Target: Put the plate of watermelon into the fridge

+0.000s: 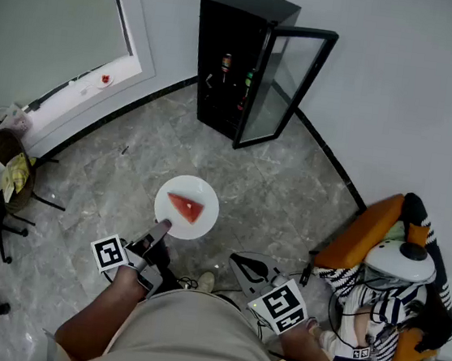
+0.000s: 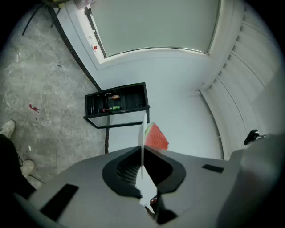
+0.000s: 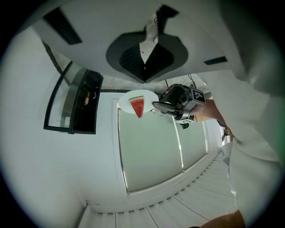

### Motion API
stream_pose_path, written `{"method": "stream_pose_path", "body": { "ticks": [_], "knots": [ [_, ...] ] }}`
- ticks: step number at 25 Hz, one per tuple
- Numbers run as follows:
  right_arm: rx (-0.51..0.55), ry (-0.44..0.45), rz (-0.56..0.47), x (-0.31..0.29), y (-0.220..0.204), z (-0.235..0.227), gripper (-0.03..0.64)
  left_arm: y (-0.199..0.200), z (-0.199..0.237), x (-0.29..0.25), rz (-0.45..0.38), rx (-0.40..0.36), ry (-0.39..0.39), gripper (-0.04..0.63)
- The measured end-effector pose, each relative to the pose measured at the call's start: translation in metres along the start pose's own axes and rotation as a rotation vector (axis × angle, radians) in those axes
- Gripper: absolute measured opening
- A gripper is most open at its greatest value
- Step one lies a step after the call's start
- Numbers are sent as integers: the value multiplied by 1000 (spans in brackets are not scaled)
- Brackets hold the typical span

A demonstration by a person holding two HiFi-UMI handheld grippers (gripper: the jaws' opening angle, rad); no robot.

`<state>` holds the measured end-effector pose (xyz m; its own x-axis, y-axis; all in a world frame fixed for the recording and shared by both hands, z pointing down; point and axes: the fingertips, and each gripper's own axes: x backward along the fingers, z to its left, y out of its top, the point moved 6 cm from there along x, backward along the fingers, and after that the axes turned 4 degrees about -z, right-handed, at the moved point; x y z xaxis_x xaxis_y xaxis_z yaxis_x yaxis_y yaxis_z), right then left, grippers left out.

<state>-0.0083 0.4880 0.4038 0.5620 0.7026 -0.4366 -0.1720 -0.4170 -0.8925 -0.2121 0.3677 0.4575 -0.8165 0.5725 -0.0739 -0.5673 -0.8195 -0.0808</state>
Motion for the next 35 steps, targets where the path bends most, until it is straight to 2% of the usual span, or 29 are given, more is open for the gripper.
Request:
{"method": "stream_pose_path", "body": {
  "ticks": [9,14,18,22,26,29,32,35],
  "knots": [
    [31,26,6,-33,7,-9,15,23,14,-20,-14,11,-13,26],
    [10,31,15,-73,36,-51,17,72,16,-68,11,9,-20,26],
    [7,-10,9,-108,65,-84,18,116,17,-108,52,11,-37,26],
    [12,-43,4,-147,98,-111,20,168,22,-139,95,-57,2,26],
    [8,-73,9,-191,125,-137,22,213,14,-173,112,-13,-47,26],
    [3,-81,15,-220,139,-154,42,245,20,-191,134,-65,-22,26],
    [-2,-87,21,-244,151,-169,71,269,19,-215,136,-23,-48,26],
    [-4,-92,26,-259,160,-188,77,290,31,-234,137,-46,-16,26]
  ]
}}
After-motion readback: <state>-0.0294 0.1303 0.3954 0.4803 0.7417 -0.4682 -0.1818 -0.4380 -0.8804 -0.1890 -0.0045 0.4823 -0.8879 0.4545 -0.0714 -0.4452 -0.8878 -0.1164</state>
